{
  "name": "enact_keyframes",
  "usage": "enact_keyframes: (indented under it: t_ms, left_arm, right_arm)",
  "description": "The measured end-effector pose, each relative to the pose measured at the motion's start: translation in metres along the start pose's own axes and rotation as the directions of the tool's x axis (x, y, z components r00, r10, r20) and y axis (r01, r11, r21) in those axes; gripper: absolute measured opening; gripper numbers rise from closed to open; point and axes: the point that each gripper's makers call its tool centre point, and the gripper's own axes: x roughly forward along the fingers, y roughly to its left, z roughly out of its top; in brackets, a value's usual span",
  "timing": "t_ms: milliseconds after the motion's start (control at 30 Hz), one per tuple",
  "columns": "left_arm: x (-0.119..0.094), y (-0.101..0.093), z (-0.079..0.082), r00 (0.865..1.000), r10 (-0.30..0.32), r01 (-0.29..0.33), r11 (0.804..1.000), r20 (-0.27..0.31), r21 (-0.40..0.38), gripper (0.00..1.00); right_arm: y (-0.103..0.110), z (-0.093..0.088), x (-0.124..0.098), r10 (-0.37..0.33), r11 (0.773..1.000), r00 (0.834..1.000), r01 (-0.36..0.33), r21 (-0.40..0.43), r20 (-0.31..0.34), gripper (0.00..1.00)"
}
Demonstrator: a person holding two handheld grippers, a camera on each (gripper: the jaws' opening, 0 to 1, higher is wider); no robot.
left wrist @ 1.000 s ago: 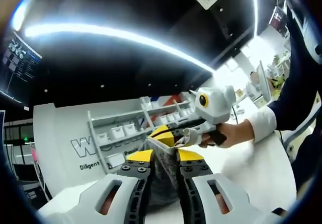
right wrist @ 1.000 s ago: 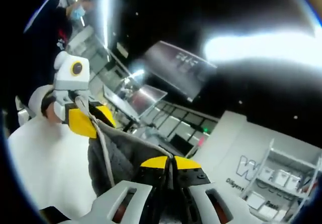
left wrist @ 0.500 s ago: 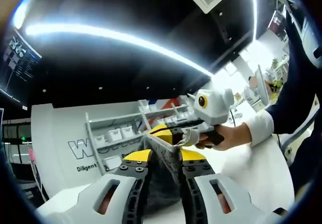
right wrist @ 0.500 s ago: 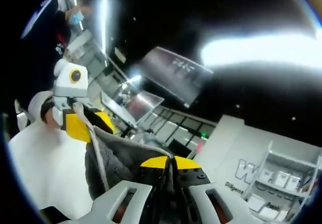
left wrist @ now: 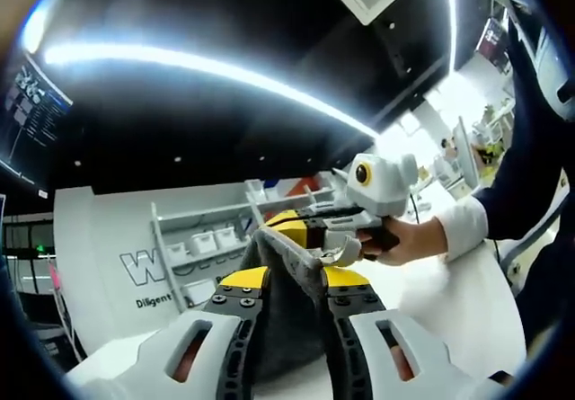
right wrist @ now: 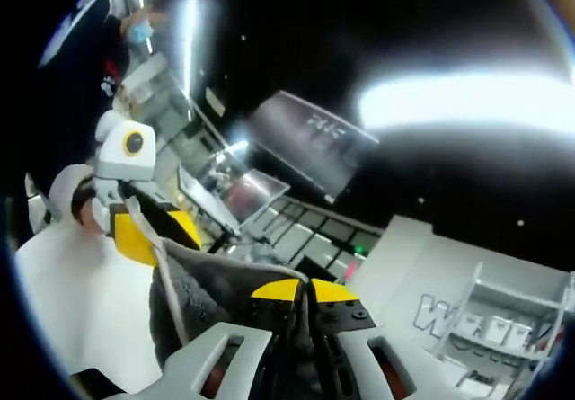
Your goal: Open the folded towel by lifting each exposed corner and separating the folded layers until the towel lies flat within the target outline without major curled edges
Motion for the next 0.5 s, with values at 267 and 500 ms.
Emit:
enact_keyframes:
  t_ms: [267, 500]
  left_arm:
    - [0.0, 0.003, -0.002, 1.0, 0.014, -0.014, 1.0, -0.012, 0.003, 0.21]
    - [0.0, 0.004, -0.002, 1.0, 0.017, -0.017, 1.0, -0.007, 0.004, 0.21]
  right_arm:
    - [-0.008, 0.011, -0.004, -0.016, 1.0, 0.999, 0.015, 0.018, 0.043, 0.0]
    - [-0.015, 0.018, -0.005, -0.035, 0.999, 0.997, 0.033, 0.028, 0.064, 0.0]
